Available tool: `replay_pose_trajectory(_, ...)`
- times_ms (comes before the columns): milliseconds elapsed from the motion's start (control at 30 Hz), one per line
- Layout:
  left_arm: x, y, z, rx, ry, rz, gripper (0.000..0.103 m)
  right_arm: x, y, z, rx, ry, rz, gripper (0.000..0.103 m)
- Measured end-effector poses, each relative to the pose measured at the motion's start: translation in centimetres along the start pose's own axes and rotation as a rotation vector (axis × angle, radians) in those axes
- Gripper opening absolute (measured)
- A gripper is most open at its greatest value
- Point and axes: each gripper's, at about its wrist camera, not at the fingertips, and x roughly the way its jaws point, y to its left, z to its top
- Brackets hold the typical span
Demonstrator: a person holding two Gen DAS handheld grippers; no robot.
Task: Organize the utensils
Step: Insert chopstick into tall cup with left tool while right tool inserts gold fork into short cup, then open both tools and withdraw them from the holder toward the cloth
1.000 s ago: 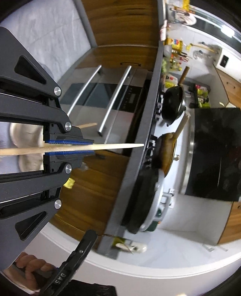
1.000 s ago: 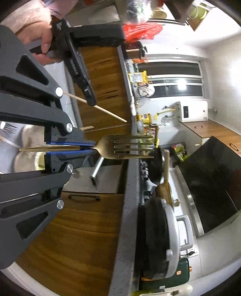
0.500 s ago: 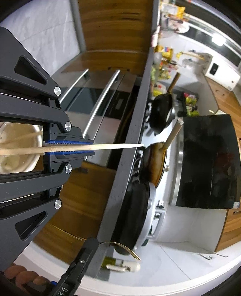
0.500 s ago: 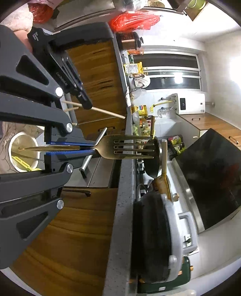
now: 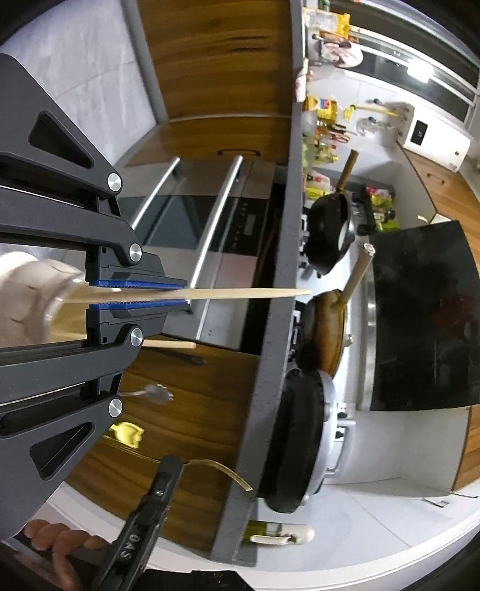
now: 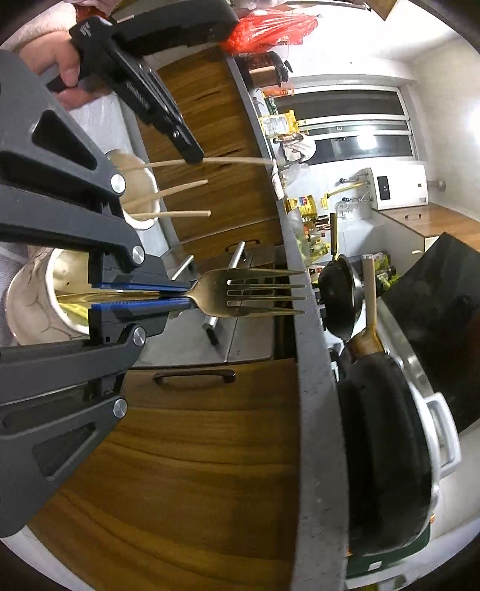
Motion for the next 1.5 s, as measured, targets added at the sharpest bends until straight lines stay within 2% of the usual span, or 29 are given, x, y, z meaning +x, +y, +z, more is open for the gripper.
replay_pose_trajectory(300, -0.5, 0.6, -1.6, 0.01, 0.098, 0.019, 0.006, 0.1, -0.6, -1.2, 0.029, 0.033, -0.016, 0.004)
replay_pose_trajectory(500, -1.3, 0.7, -1.9, 0.01, 0.122, 0.017, 0.015, 0.3, -1.0, -1.4, 0.045, 0.046, -0.03, 0.004)
replay_pose_trajectory(633, -1.6, 0.5, -1.9, 0.026, 0.13, 0.022, 0.027, 0.6, -1.0, -1.5, 0.05, 0.047, -0.037, 0.004)
replay_pose_trajectory(933, -1.9, 0.3, -2.1, 0.033, 0.14, 0.026, 0.037, 1.5, -1.5, -1.1, 0.069, 0.064, -0.043, 0.005)
replay_pose_trajectory(1100, -2.0, 0.2, -2.0, 0.036, 0.138, 0.02, 0.037, 1.9, -1.9, -1.1, 0.079, 0.079, -0.057, 0.007)
replay_pose_trajectory(1333, -1.9, 0.2, -1.9, 0.038, 0.147, 0.029, 0.038, 1.5, -2.2, -1.0, 0.105, 0.067, -0.056, 0.038)
replay_pose_trajectory(1400, -2.1, 0.2, -1.8, 0.041, 0.15, 0.032, 0.038, 1.1, -2.2, -1.0, 0.106, 0.06, -0.053, 0.042)
replay_pose_trajectory(1467, -2.1, 0.2, -1.8, 0.041, 0.15, 0.033, 0.046, 0.5, -2.1, -1.1, 0.103, 0.055, -0.046, 0.056)
replay_pose_trajectory(1500, -2.1, 0.2, -1.7, 0.043, 0.151, 0.034, 0.051, 0.3, -2.1, -1.1, 0.101, 0.054, -0.043, 0.059)
